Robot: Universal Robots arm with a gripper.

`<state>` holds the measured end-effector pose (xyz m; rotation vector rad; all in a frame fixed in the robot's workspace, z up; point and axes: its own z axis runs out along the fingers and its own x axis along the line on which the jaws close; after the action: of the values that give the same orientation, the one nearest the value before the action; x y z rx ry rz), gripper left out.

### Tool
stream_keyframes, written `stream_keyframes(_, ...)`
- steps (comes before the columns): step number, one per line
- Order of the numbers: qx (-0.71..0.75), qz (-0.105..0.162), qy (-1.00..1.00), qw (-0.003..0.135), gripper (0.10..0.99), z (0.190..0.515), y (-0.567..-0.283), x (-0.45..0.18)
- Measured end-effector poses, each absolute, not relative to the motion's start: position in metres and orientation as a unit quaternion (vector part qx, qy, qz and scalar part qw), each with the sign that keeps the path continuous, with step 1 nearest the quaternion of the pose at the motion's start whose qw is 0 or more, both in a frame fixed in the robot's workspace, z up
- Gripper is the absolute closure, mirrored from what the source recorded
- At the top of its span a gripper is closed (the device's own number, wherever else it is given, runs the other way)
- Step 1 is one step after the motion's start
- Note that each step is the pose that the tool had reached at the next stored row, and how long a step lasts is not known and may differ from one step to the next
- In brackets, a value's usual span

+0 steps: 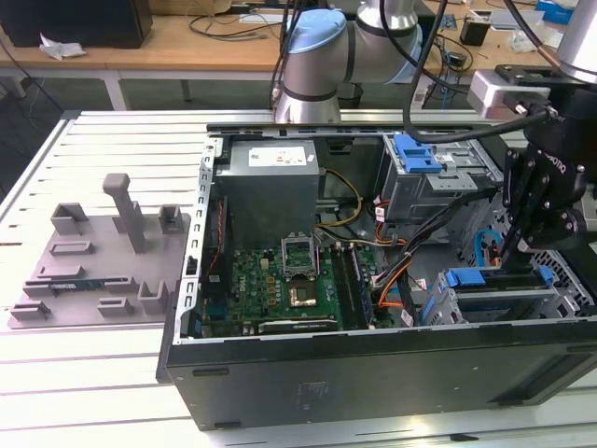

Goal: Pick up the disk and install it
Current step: 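Insert the second disk wire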

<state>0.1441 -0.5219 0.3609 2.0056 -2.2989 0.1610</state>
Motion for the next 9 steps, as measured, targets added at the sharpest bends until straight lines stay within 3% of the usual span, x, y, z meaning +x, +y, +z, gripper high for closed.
stream_keyframes(9, 0.656, 0.048, -0.752, 0.038, 0.925, 0.3608, -0.5249, 0.1434)
